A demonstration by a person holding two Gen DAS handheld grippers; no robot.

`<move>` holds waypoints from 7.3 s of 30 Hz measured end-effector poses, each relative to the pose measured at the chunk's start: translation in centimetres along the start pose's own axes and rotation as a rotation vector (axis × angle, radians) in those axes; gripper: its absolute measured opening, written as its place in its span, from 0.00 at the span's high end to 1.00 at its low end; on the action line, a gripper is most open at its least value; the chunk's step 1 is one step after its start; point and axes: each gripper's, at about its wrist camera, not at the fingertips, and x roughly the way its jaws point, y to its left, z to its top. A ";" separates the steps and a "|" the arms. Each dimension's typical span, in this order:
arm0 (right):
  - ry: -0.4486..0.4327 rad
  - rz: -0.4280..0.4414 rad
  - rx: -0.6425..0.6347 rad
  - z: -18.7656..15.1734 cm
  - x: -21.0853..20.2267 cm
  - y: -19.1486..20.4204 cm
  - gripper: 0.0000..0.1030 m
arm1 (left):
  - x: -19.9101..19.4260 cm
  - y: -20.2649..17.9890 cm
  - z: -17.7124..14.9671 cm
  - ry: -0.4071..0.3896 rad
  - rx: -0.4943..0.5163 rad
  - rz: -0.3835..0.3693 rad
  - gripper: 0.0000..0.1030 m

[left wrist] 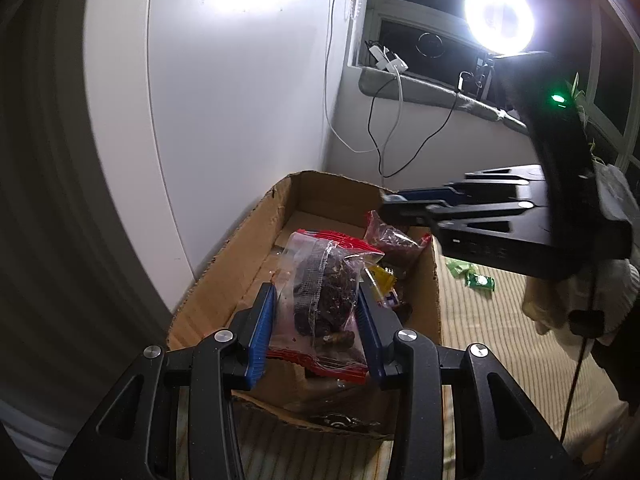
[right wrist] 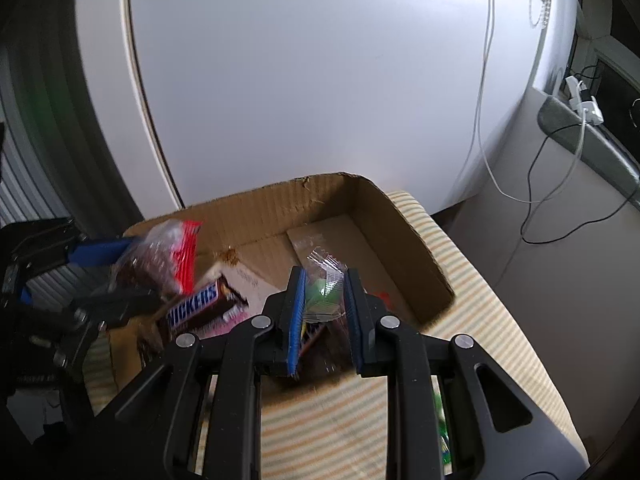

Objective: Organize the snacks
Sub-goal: 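Carry the chocolate cake and green candy into the box and open both tools, then move both tools back toward the two green candies, then grasp the light green candy with the left tool while the right tool grasps the dark green candy, then carry both green candies into the box and open both tools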

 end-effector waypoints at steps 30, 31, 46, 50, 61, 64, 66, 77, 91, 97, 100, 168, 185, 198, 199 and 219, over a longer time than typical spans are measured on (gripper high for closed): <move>-0.017 -0.043 0.029 1.3 1.7 -0.2 0.14 | -0.1 -0.6 -0.1 -0.010 0.034 0.054 0.30; -0.018 -0.045 0.028 1.3 1.6 -0.3 0.14 | -0.2 -0.7 -0.1 -0.012 0.035 0.056 0.30; -0.069 -0.072 0.059 -0.2 -2.8 -2.4 0.14 | -1.2 -3.6 0.2 -0.040 0.069 0.035 0.30; -0.078 -0.082 0.067 -1.2 -4.2 -3.5 0.14 | -1.1 -4.9 0.4 -0.044 0.078 0.007 0.30; -0.043 -0.127 0.119 -6.7 -7.8 -9.3 0.14 | 0.3 -10.5 0.4 -0.035 0.127 -0.117 0.31; -0.010 -0.116 0.126 -8.7 -7.3 -10.6 0.14 | 1.3 -12.1 0.1 -0.009 0.142 -0.148 0.41; 0.010 -0.093 0.120 -9.7 -6.8 -11.1 0.14 | 2.1 -13.2 -0.2 0.016 0.160 -0.166 0.48; 0.125 0.040 0.019 -12.9 -2.9 -10.6 0.54 | 5.2 -15.7 -1.3 0.098 0.183 -0.203 0.68; 0.180 0.059 0.018 -14.4 0.3 -11.2 0.74 | 9.2 -16.8 -0.9 0.164 0.187 -0.195 0.68; 0.176 0.049 0.041 -15.1 -0.3 -12.3 0.75 | 11.1 -17.4 -0.5 0.191 0.163 -0.198 0.68; 0.182 0.035 0.051 -15.7 -0.8 -13.3 0.75 | 12.0 -17.8 -0.2 0.193 0.158 -0.193 0.68; 0.025 -0.066 0.122 -12.6 -9.3 -9.4 0.75 | 2.7 -13.4 1.9 0.006 0.142 -0.168 0.81; -0.036 -0.009 0.043 -6.3 -7.4 -1.7 0.75 | -2.0 -6.3 0.4 -0.065 0.042 -0.045 0.81; -0.032 -0.015 0.033 -2.9 -3.9 1.2 0.75 | -2.0 -1.7 -0.2 -0.061 -0.029 0.029 0.81; -0.028 -0.012 0.033 -2.7 -3.5 1.4 0.75 | -2.0 -1.5 -0.2 -0.060 -0.032 0.033 0.81; 0.012 0.026 0.044 -1.7 -0.1 1.6 0.75 | -1.2 -1.7 0.0 -0.042 -0.023 0.055 0.81</move>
